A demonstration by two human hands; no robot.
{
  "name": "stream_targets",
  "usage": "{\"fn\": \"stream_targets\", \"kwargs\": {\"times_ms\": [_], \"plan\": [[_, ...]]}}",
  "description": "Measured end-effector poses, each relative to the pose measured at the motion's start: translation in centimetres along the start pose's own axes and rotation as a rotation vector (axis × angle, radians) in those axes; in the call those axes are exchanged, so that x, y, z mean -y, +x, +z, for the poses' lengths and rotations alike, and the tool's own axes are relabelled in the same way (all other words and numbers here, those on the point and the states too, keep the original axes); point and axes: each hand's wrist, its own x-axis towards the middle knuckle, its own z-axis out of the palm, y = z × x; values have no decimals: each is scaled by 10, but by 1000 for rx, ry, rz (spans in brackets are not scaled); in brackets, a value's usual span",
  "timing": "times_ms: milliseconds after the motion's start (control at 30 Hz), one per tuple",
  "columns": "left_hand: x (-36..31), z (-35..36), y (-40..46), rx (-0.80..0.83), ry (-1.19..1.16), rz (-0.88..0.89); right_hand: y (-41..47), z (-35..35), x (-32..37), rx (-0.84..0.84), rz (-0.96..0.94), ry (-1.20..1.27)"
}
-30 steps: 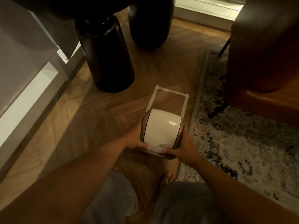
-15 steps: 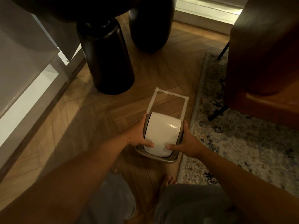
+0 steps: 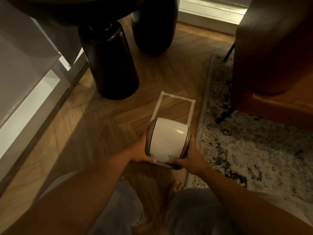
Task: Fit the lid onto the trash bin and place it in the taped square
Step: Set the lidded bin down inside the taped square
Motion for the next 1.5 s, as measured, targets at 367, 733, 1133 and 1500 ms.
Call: {"fn": "stream_targets", "kwargs": {"times_ms": [367,733,1133,1500], "plan": [[19,30,5,-113,-144,-34,-12,25,-27,-46,26,8],[35,58,36,-398,-233,53,5,40,-38,-222,57,62],[20,32,100,-505,-260,117,70,9,-45,-257,11,-28],[3,6,152,-583,-266,184,128,-20,-45,-297,-45,-55]]}}
